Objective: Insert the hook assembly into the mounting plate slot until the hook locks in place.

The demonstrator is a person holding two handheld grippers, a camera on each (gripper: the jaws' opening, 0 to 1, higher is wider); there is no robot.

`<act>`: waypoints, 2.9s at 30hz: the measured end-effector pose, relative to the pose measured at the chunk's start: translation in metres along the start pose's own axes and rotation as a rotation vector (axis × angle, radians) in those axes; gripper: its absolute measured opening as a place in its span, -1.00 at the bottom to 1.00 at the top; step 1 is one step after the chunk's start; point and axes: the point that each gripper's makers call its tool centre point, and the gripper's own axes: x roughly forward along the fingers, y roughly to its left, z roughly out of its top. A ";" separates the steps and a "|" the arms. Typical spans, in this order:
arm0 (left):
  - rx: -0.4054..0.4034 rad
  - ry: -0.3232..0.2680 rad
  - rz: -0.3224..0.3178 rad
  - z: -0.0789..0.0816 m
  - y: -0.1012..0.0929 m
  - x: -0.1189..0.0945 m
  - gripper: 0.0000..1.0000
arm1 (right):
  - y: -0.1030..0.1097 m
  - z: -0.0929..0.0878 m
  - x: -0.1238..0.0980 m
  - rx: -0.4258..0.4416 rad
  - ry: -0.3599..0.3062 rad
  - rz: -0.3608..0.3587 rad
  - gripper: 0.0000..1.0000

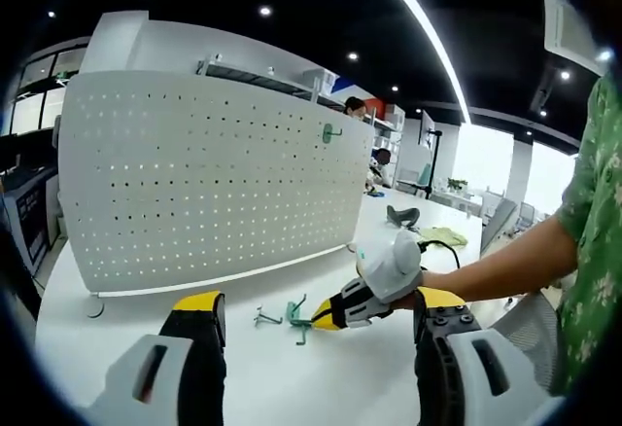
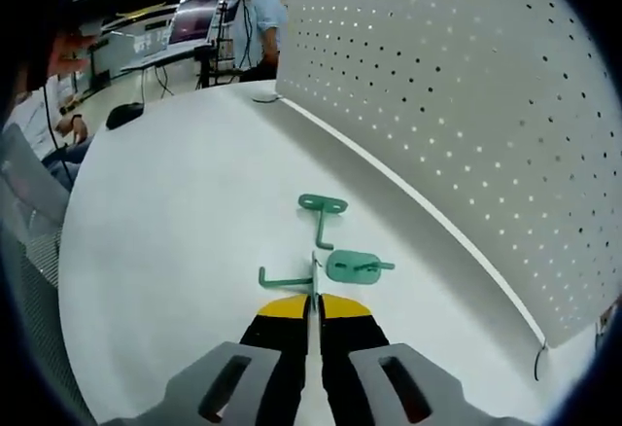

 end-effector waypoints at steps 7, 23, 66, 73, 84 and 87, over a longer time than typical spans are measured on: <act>-0.001 0.004 -0.001 -0.001 0.000 0.000 0.62 | -0.003 -0.001 0.001 -0.006 -0.002 -0.003 -1.00; 0.008 0.006 -0.010 -0.001 -0.004 0.001 0.61 | -0.005 -0.002 -0.012 0.202 -0.055 0.042 -1.00; 0.034 -0.053 -0.025 0.021 -0.015 0.000 0.43 | 0.020 0.105 -0.105 0.762 -0.429 0.320 -1.00; 0.021 -0.053 -0.013 0.028 -0.013 0.005 0.17 | 0.027 0.124 -0.116 0.768 -0.485 0.348 -1.00; -0.021 -0.039 0.003 0.027 -0.008 0.007 -0.27 | 0.037 0.141 -0.130 0.766 -0.546 0.387 -1.00; -0.025 -0.033 -0.005 0.026 -0.011 0.008 -0.37 | 0.040 0.146 -0.134 0.772 -0.563 0.405 -1.00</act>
